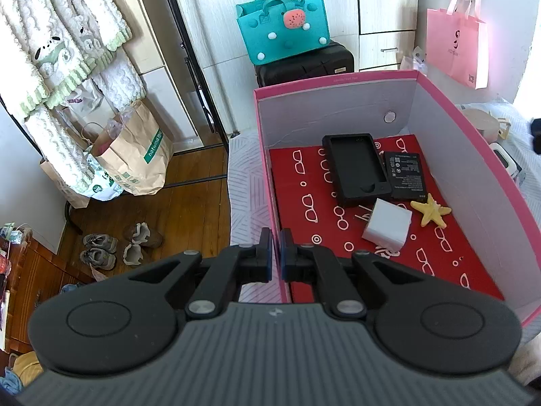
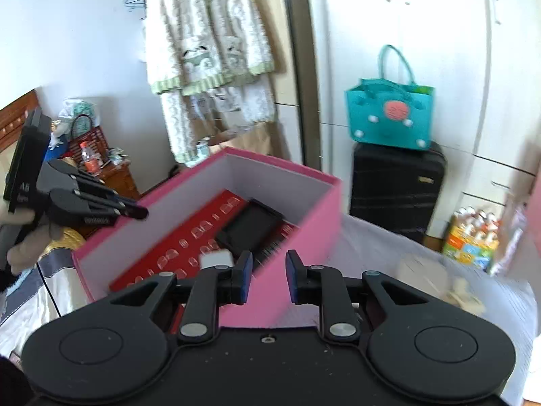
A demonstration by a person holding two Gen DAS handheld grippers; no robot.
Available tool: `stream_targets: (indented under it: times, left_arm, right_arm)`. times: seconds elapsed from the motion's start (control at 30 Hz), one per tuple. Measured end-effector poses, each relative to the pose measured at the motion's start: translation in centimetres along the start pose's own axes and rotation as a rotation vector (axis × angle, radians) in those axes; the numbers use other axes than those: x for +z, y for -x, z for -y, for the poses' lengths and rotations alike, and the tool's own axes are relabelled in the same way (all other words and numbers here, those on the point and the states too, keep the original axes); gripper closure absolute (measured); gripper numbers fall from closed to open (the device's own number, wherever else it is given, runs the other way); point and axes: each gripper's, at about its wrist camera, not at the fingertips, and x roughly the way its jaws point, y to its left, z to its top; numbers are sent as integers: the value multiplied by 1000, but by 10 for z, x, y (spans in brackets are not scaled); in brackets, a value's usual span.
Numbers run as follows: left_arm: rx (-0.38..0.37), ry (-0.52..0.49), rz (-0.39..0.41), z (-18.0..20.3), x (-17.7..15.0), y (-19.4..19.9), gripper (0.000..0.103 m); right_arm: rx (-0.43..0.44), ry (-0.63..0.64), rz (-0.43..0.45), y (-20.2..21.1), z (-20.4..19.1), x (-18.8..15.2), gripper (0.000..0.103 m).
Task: Organize rigid objects
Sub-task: 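Carry the yellow star into the pink box and open the right tool, then move the right tool to the purple star keychain and grasp it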
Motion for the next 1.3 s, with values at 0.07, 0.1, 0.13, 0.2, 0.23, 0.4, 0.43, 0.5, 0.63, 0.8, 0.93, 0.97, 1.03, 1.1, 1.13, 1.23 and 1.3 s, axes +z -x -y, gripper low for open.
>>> stream_targets:
  times: [0.07, 0.1, 0.13, 0.2, 0.23, 0.4, 0.43, 0.5, 0.63, 0.8, 0.93, 0.97, 1.03, 1.1, 1.13, 1.23, 1.3]
  left_arm:
    - [-1, 5, -3, 0, 1, 0, 99]
    - [-1, 6, -3, 0, 1, 0, 99]
    - [1, 4, 0, 0, 1, 0, 99]
    - [6, 4, 6, 0, 0, 1, 99]
    - [7, 4, 8, 1, -1, 1, 99]
    - [8, 17, 9, 1, -1, 1, 99]
    - [9, 18, 9, 1, 0, 1, 99]
    - [11, 16, 9, 2, -1, 1, 99]
    - [14, 18, -1, 2, 0, -1, 99]
    - [20, 15, -4, 3, -1, -1, 99]
    - [23, 17, -7, 3, 0, -2, 99]
    - [25, 17, -7, 4, 0, -2, 99]
    - [24, 18, -7, 4, 0, -2, 99]
    - [23, 19, -7, 4, 0, -2, 99]
    - [21, 22, -6, 4, 0, -2, 99]
    - [18, 27, -6, 3, 0, -3, 98]
    - [16, 29, -3, 3, -1, -2, 98]
  right_arm:
    - [-30, -39, -14, 7, 10, -13, 76]
    - [-46, -53, -19, 9, 14, -19, 74]
    - [-66, -63, -25, 12, 17, -26, 72]
    - [-100, -92, -35, 15, 25, -41, 68]
    - [-111, -111, -42, 15, 29, -49, 67]
    - [-186, -148, -74, 6, 43, -81, 65]
    - [-200, -138, -78, 3, 44, -85, 63]
    - [-210, -128, -85, -5, 46, -93, 60]
    - [-202, -128, -94, -23, 54, -98, 58]
    - [-191, -109, -79, -39, 54, -95, 48]
    - [-220, -59, -86, -50, 45, -93, 43]
    - [-236, -43, -94, -53, 42, -93, 42]
    - [-273, -19, -106, -58, 38, -95, 40]
    - [-295, -11, -105, -61, 35, -98, 38]
    - [-294, -12, -97, -61, 35, -98, 35]
    - [-281, -34, -72, -60, 34, -100, 31]
    - [-301, -40, -65, -61, 33, -101, 33]
